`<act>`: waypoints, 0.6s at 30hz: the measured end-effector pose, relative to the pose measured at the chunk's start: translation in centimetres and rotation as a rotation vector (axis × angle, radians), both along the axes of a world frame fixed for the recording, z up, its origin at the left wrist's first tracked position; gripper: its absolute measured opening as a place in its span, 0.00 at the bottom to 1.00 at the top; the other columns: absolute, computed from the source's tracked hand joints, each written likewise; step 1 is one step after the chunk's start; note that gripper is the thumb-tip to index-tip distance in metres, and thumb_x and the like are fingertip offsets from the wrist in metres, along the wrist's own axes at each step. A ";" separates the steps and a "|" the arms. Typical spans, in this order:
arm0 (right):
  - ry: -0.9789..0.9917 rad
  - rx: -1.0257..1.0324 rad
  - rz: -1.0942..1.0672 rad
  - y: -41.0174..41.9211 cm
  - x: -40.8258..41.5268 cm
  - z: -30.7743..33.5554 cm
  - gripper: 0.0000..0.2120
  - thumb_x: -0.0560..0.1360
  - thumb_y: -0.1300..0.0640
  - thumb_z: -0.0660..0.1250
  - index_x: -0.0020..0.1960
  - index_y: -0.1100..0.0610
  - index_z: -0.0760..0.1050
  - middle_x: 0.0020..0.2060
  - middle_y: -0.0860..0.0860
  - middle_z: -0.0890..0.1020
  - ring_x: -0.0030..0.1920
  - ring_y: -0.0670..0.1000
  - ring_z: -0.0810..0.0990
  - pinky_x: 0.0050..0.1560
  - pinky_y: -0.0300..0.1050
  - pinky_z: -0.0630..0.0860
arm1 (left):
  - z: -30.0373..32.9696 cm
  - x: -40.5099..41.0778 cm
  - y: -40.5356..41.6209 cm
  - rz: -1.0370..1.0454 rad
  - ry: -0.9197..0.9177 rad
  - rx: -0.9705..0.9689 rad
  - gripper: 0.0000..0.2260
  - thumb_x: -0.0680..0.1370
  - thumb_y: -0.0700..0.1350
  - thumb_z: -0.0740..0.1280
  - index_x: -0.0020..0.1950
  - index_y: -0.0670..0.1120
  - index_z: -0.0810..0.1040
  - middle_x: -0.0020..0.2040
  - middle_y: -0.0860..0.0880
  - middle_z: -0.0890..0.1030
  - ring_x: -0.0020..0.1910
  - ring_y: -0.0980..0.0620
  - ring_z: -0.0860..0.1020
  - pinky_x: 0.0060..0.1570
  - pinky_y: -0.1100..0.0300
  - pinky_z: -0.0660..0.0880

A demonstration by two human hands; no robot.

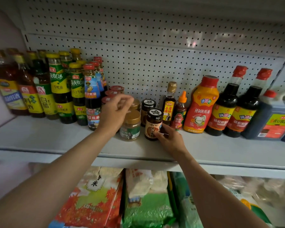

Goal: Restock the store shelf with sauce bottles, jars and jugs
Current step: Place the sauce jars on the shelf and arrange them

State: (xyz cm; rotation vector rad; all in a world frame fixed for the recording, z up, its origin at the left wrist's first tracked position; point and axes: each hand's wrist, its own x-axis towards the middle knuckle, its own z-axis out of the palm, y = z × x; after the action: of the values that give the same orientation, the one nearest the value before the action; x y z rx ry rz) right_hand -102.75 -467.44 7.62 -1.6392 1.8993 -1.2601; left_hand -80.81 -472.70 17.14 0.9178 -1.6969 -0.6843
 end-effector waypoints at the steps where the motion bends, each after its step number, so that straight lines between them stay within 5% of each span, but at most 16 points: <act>1: 0.009 0.003 0.002 0.0 0.0 0.0 0.20 0.78 0.46 0.70 0.69 0.44 0.75 0.53 0.41 0.83 0.50 0.38 0.79 0.52 0.35 0.74 | -1.5 0.7 0.5 0.054 0.034 0.016 0.07 0.79 0.49 0.68 0.54 0.48 0.79 0.46 0.58 0.80 0.44 0.68 0.79 0.40 0.73 0.72; 8: 0.059 0.026 -0.007 0.1 0.2 0.4 0.20 0.78 0.45 0.68 0.70 0.46 0.75 0.57 0.46 0.84 0.52 0.45 0.80 0.52 0.40 0.71 | -9.0 2.1 1.1 0.202 -0.082 0.283 0.23 0.72 0.51 0.76 0.63 0.46 0.76 0.53 0.51 0.81 0.50 0.53 0.79 0.45 0.66 0.71; 18: 0.048 0.028 0.018 0.3 0.2 0.5 0.20 0.79 0.47 0.68 0.71 0.46 0.74 0.60 0.47 0.83 0.53 0.42 0.76 0.52 0.38 0.70 | -10.6 -1.1 -0.2 0.311 -0.095 0.249 0.35 0.65 0.61 0.75 0.68 0.52 0.71 0.63 0.50 0.78 0.61 0.48 0.77 0.58 0.46 0.77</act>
State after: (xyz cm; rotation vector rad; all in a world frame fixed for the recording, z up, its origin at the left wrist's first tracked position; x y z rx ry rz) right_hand -102.54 -467.14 8.08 -1.6826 1.9168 -1.1929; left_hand -81.89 -472.89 6.56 1.3751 -1.5253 -0.6570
